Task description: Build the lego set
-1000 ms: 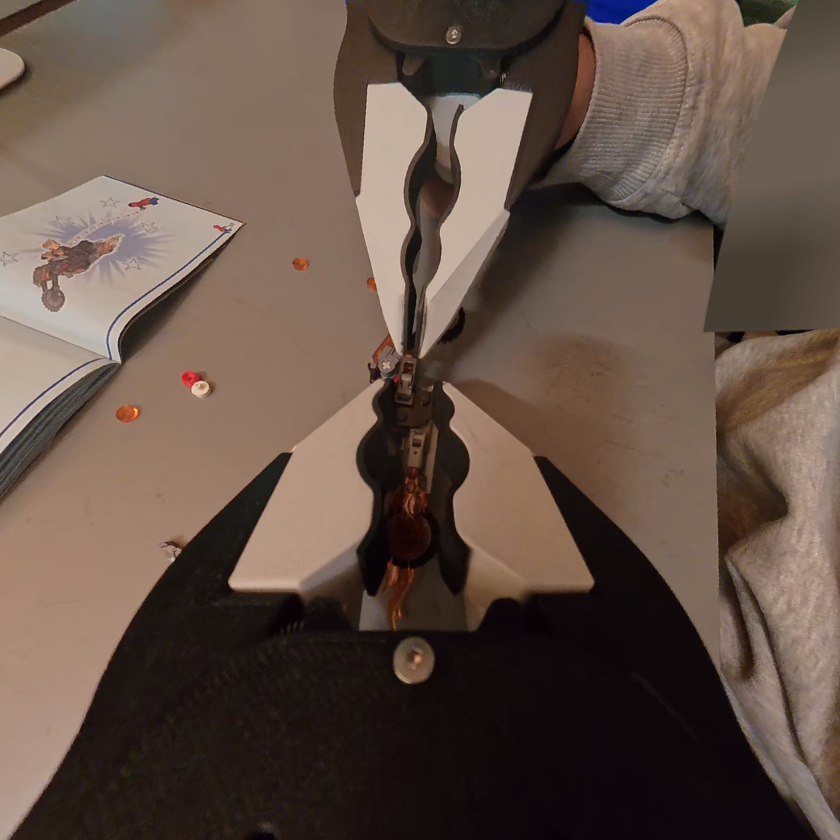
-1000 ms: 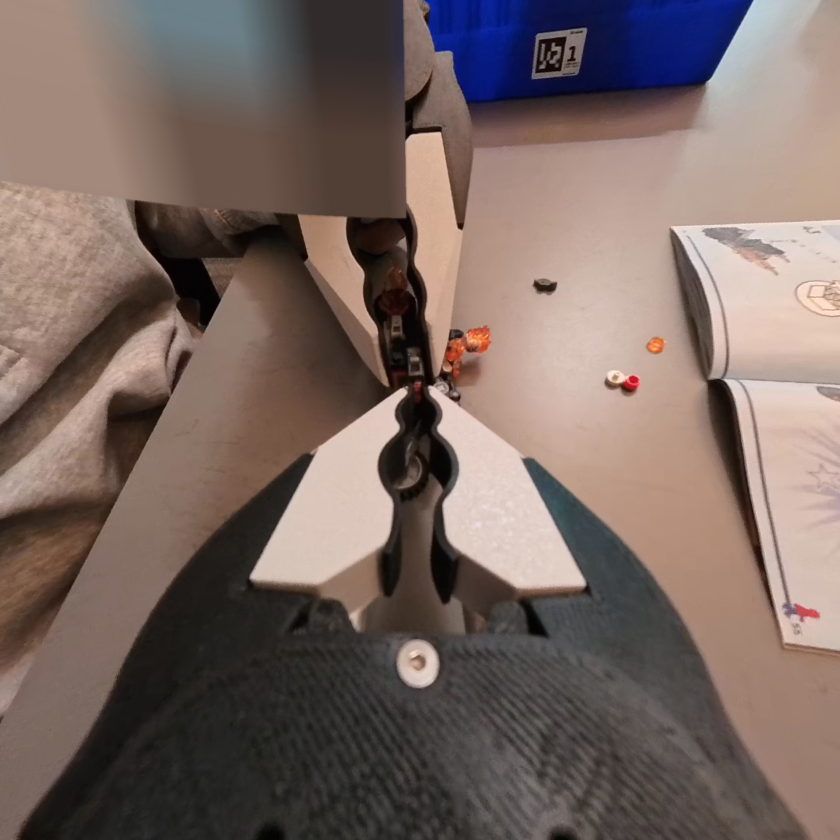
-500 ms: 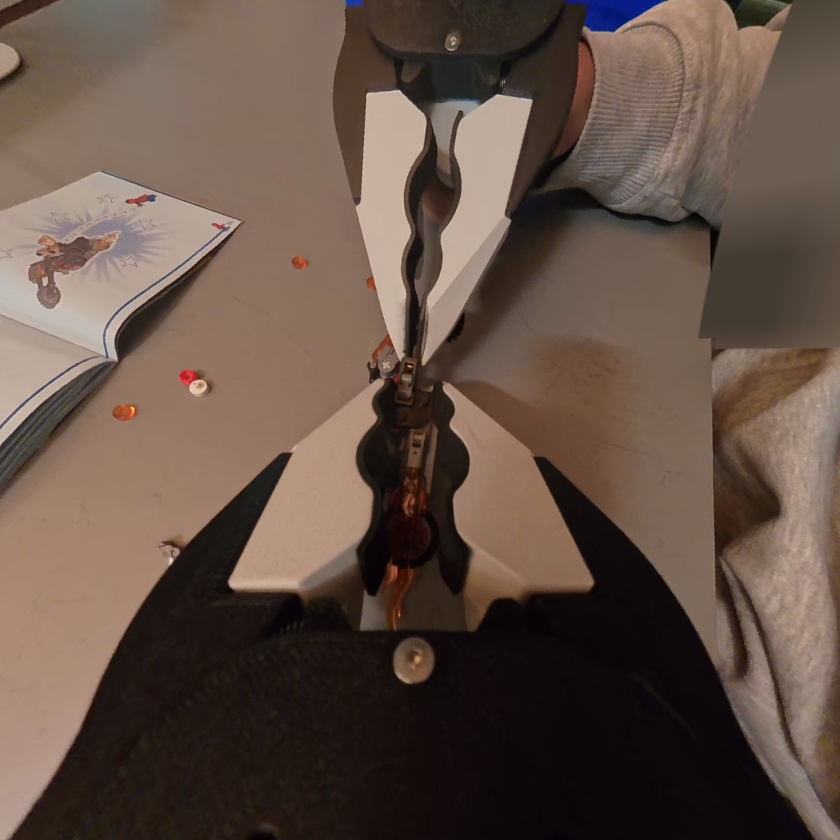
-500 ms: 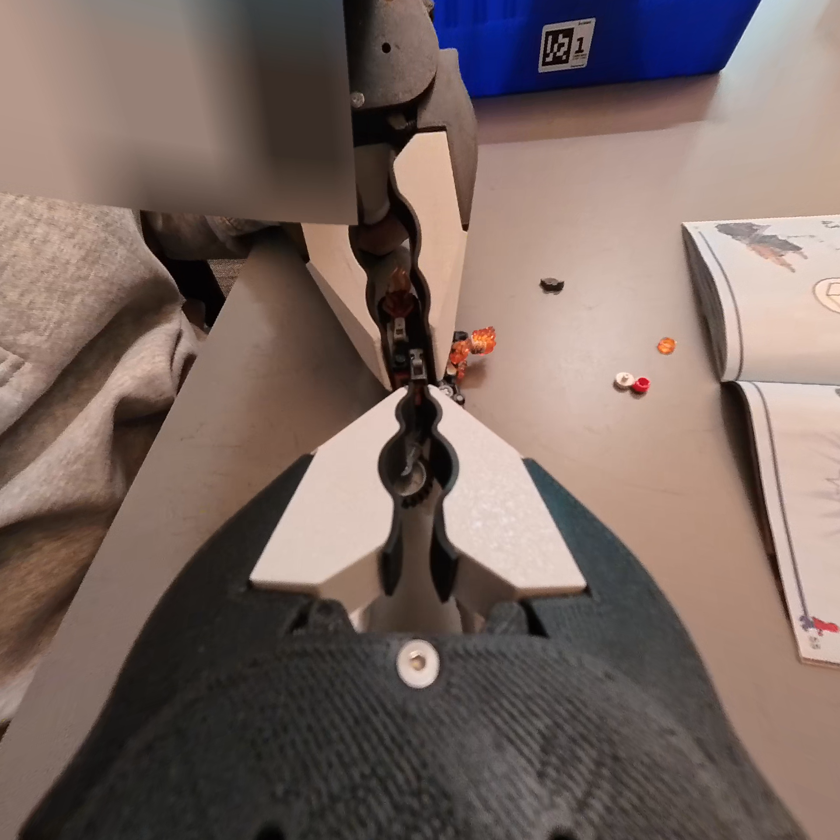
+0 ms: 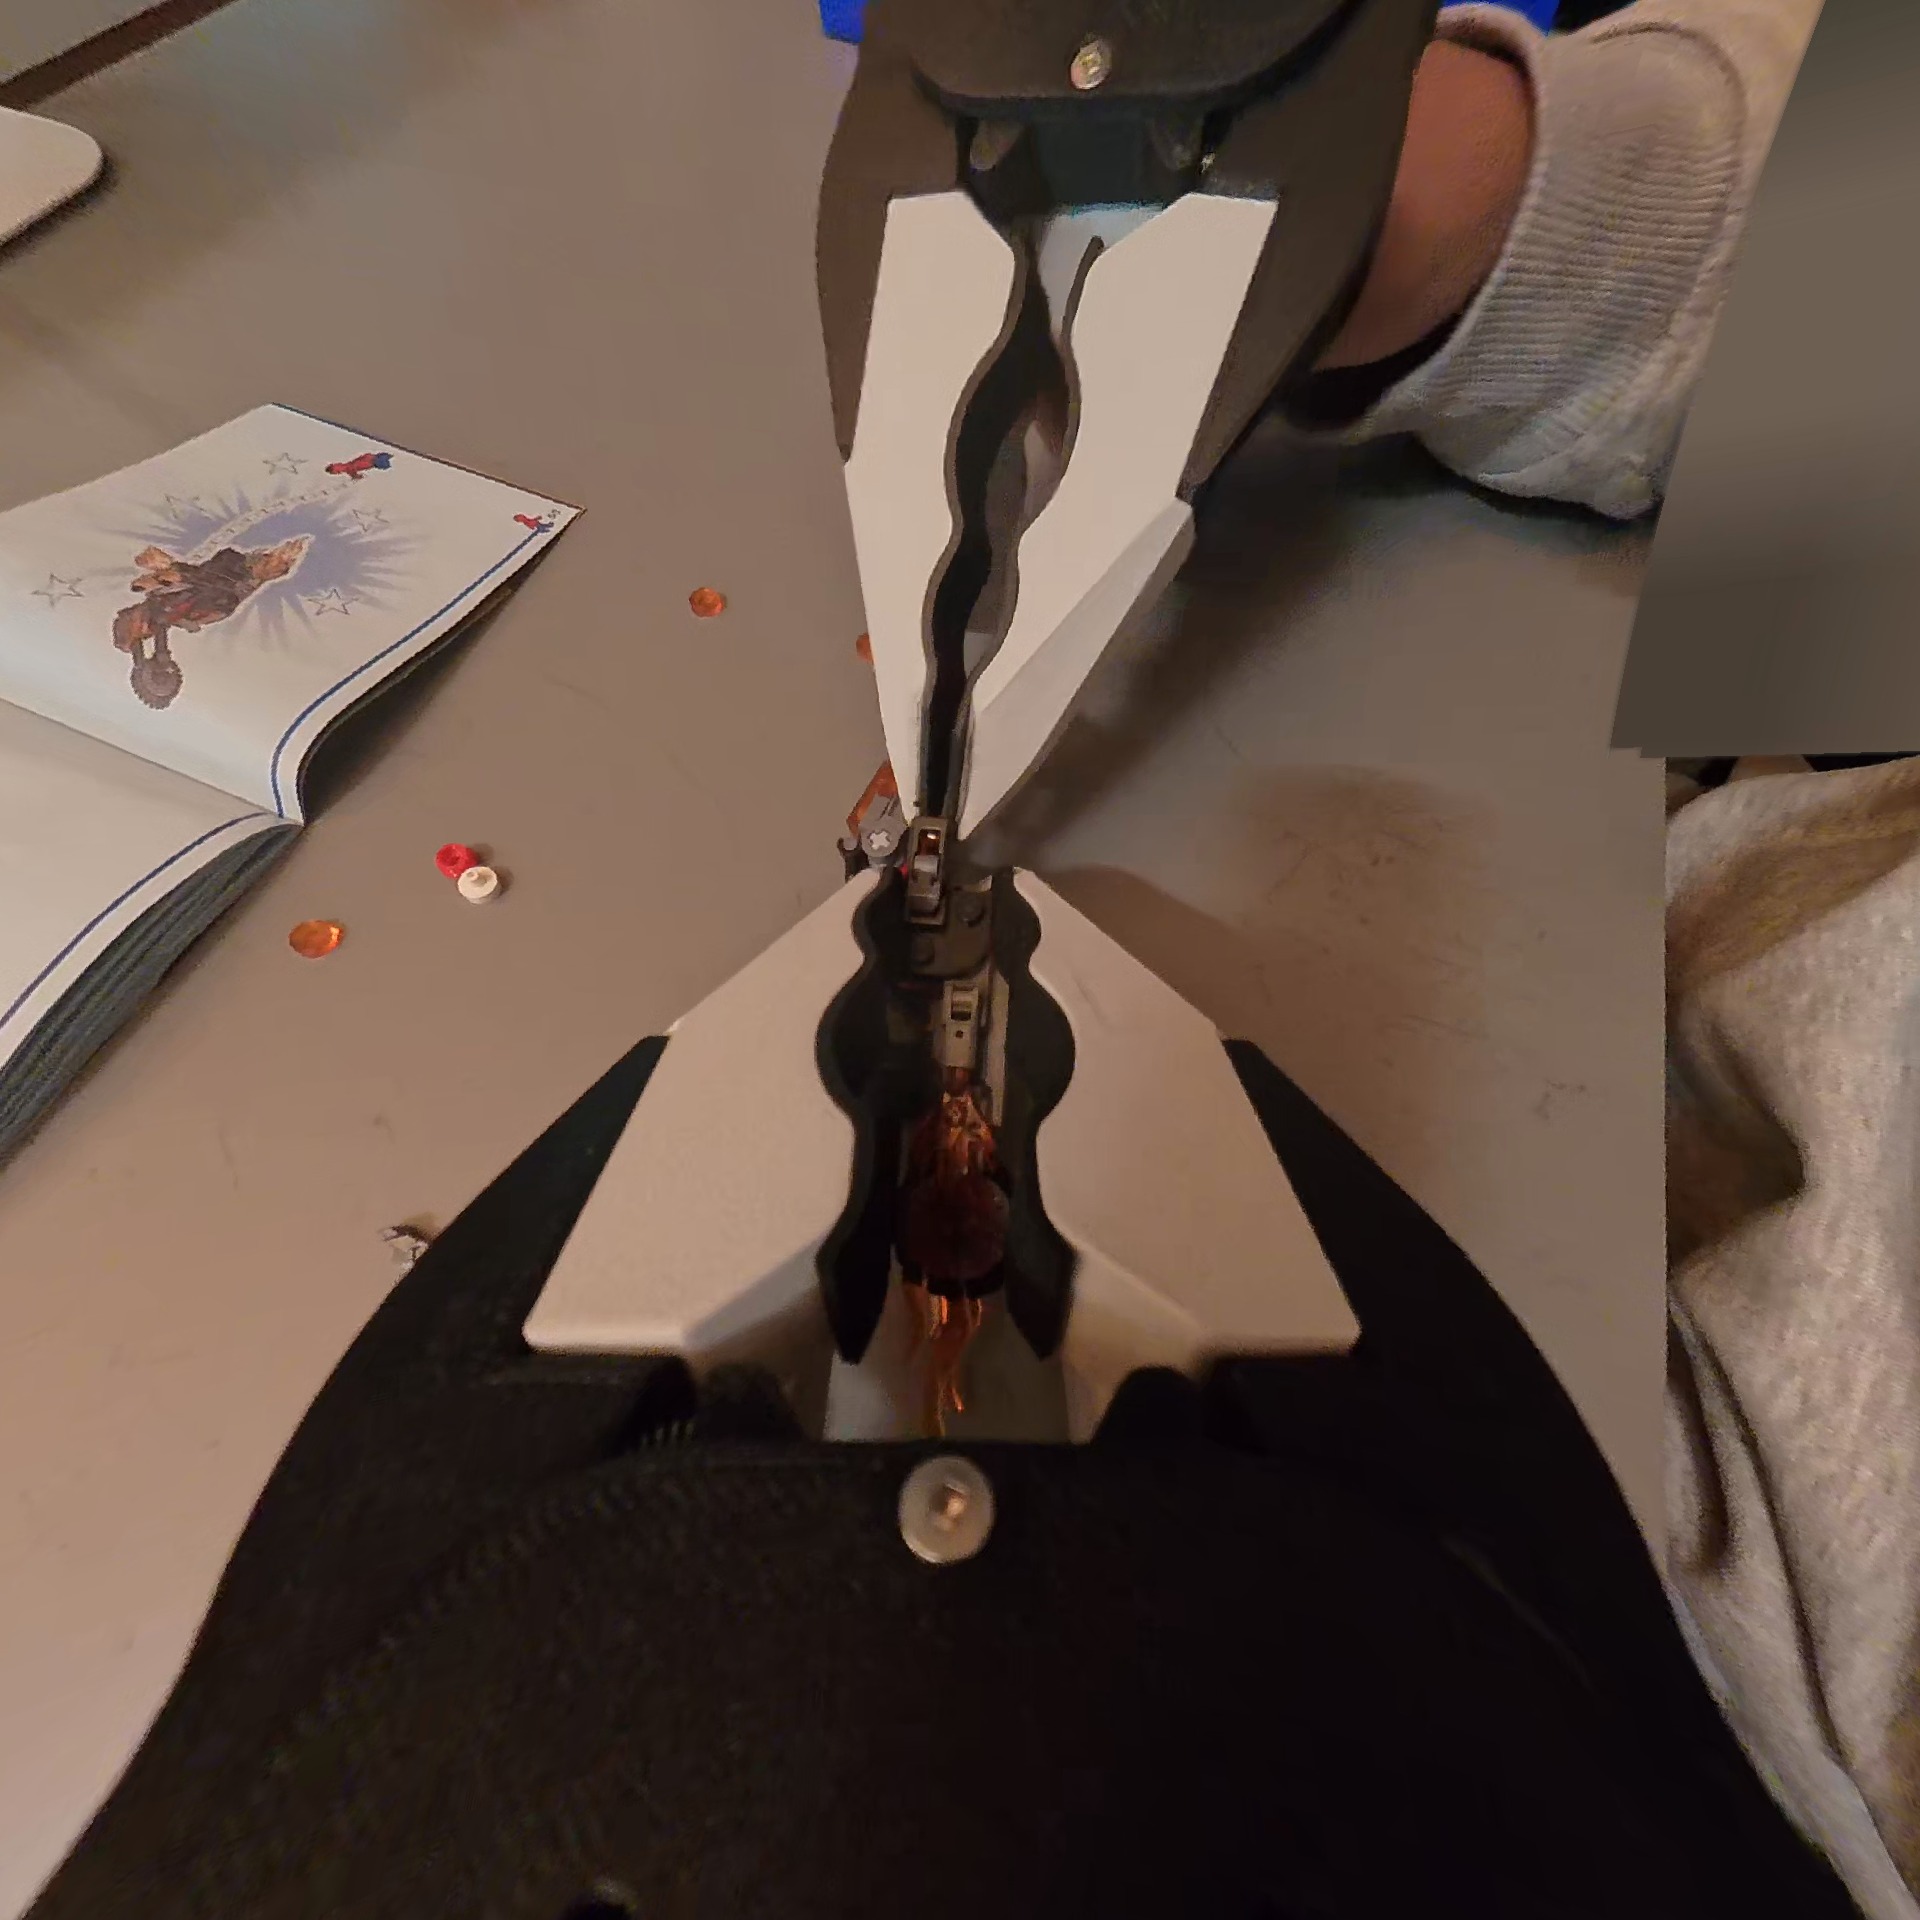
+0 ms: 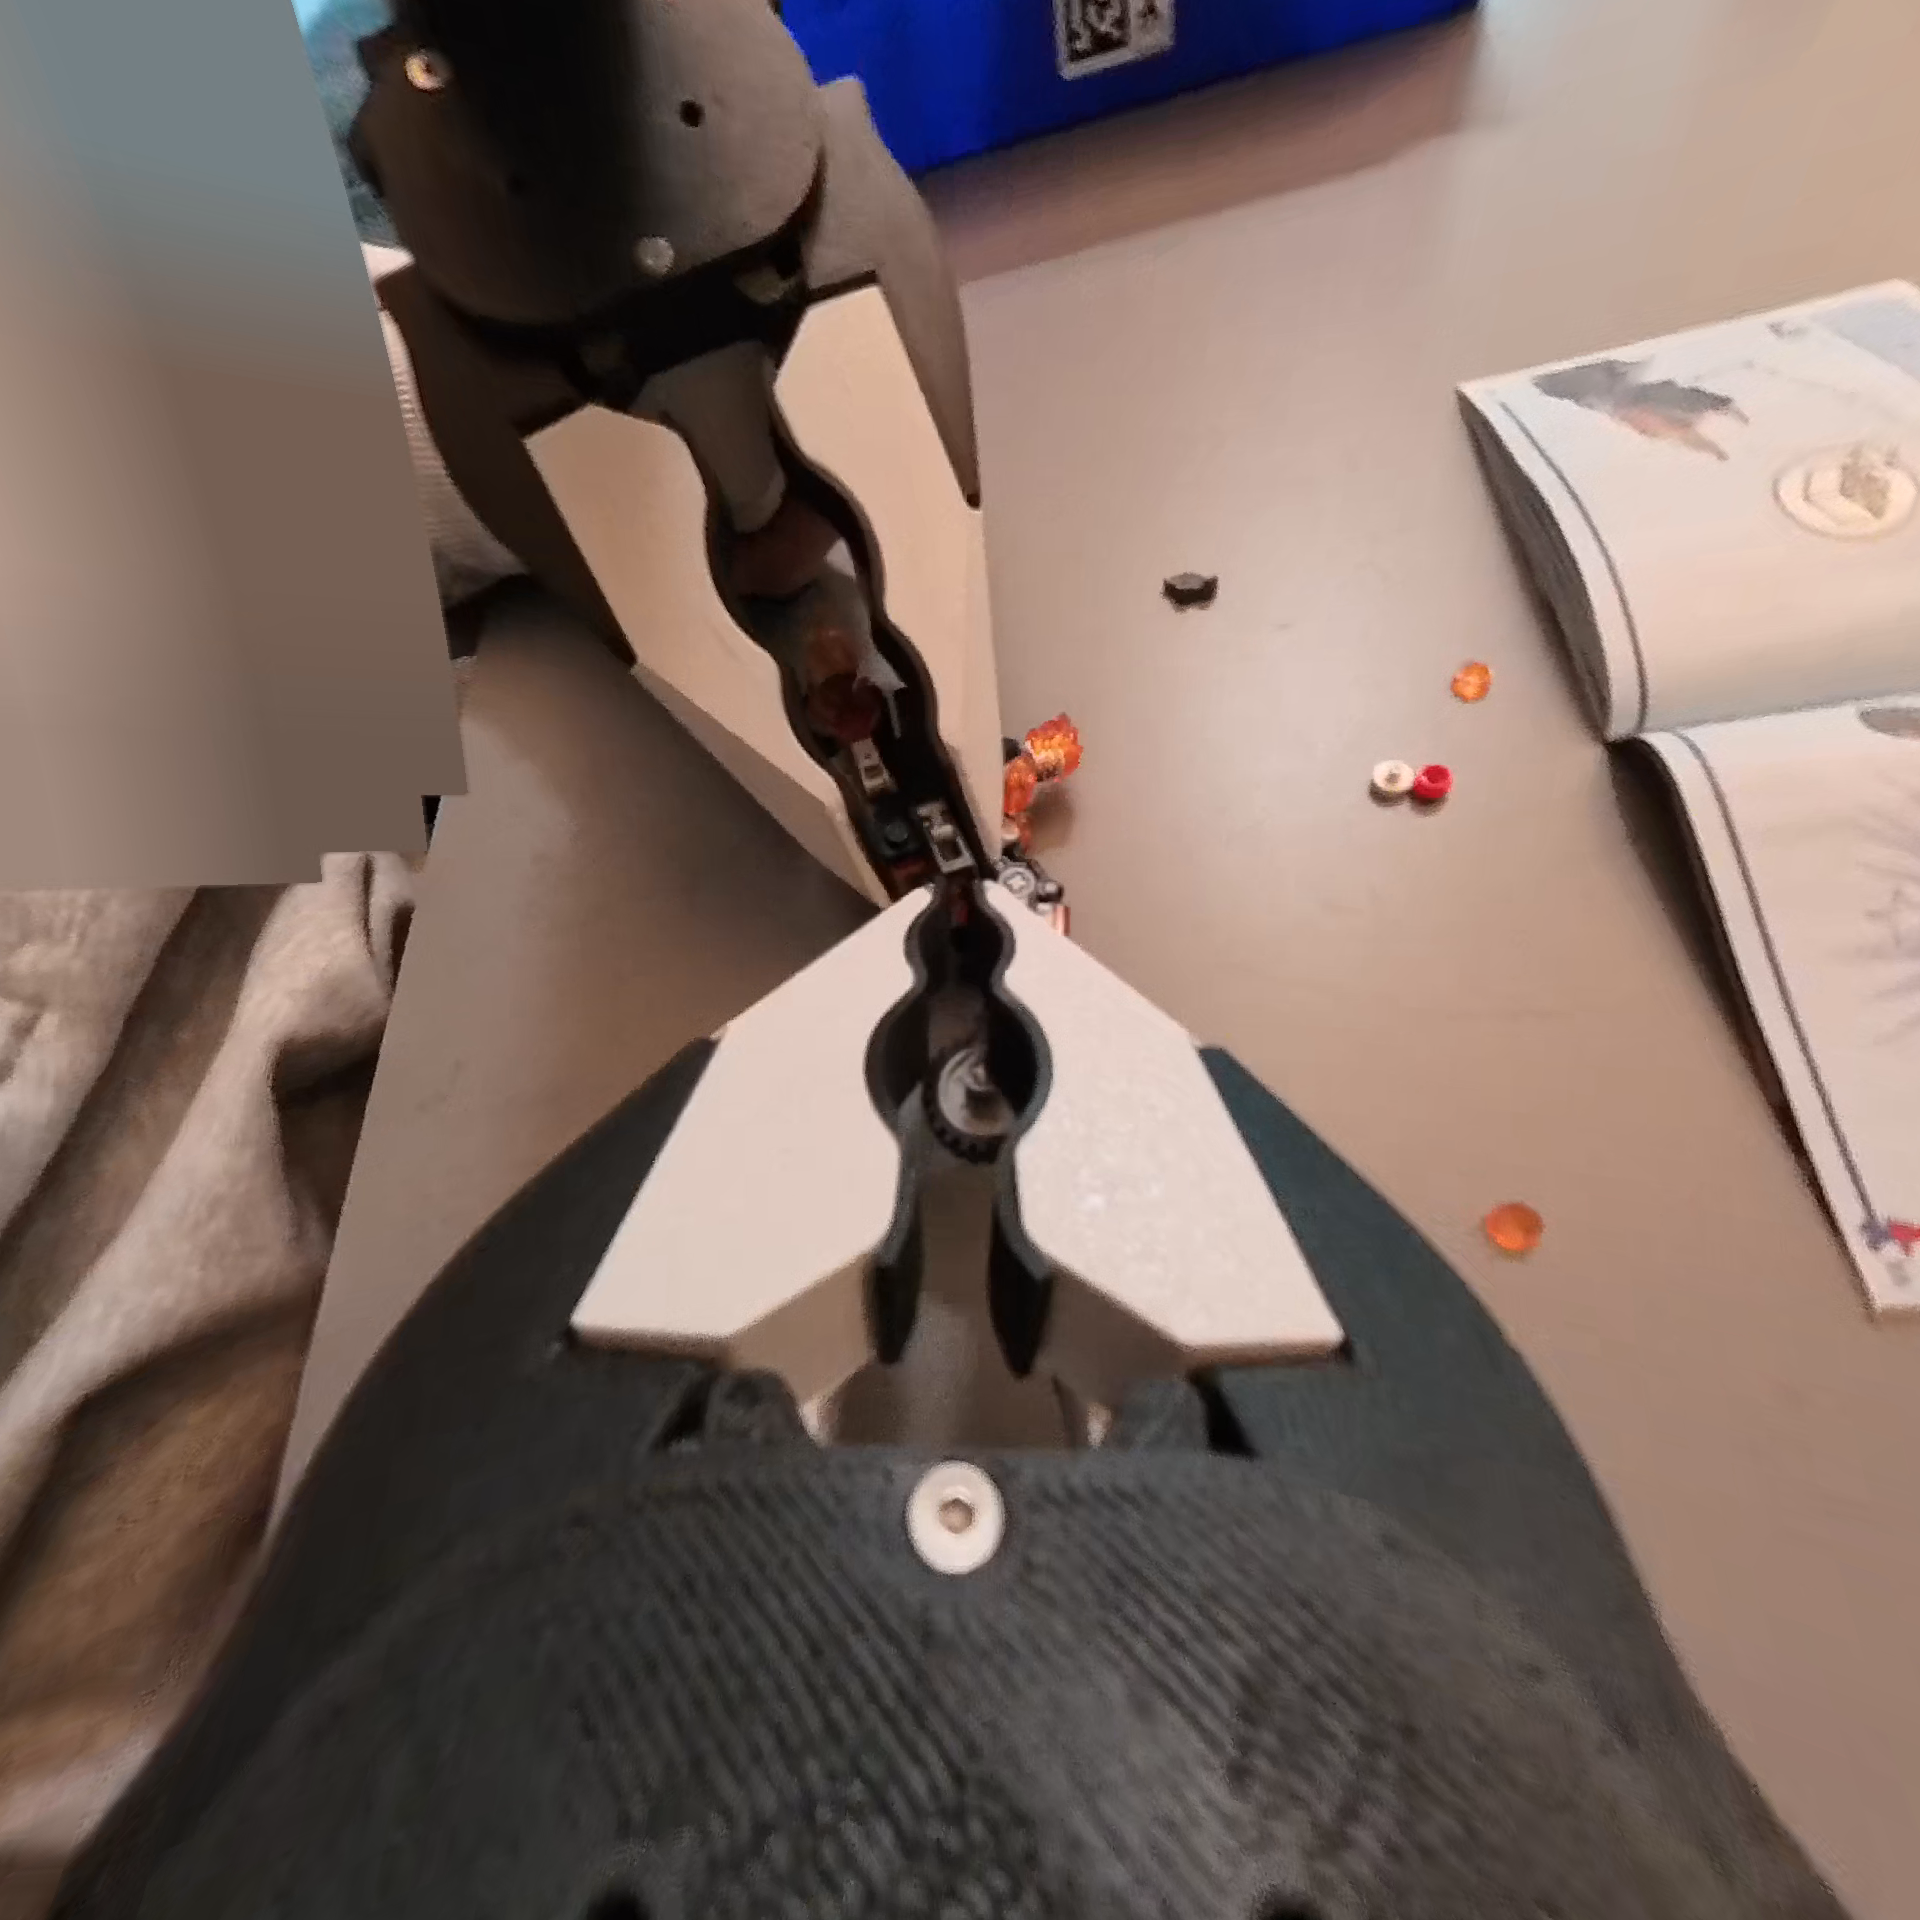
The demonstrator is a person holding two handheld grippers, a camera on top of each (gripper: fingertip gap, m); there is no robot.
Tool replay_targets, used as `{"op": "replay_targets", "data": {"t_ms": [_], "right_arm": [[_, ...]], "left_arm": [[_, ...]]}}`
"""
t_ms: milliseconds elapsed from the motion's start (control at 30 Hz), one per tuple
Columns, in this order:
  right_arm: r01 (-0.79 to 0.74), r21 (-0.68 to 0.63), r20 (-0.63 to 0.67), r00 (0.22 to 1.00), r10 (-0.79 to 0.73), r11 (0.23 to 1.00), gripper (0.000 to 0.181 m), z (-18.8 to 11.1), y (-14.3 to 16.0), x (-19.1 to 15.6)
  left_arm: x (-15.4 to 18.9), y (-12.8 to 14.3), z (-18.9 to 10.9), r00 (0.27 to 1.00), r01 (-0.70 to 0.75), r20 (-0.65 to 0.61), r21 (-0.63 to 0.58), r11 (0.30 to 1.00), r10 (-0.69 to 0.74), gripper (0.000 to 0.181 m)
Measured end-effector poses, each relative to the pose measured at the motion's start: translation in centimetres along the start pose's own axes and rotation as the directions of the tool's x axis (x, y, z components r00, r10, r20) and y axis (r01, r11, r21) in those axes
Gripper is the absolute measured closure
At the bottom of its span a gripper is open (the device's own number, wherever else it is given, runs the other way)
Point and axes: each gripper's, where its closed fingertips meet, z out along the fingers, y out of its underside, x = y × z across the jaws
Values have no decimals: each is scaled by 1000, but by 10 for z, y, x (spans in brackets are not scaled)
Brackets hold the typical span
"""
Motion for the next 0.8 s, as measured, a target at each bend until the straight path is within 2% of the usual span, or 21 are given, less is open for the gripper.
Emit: {"op": "replay_targets", "data": {"t_ms": [133,367,567,700,800], "right_arm": [[-118,40,-119,985,122,992,180,1,-1,3],[-298,211,-162,929,334,931,175,1,-2,2],[-280,256,-326,876,355,925,173,2,-2,4],[-360,346,-380,791,480,867,175,3,-3,7],[-368,380,-425,746,513,849,175,2,-2,6]], "left_arm": [[-2,0,0,1000,19,7,1,1000,-19,165],[-1,0,0,1000,6,20,-1,1000,-6,165],[-1,0,0,999,11,30,0,1000,-11,165],[-5,1,-1,998,25,57,2,1000,-25,165],[-5,1,-1,997,29,76,3,1000,-29,165]]}}
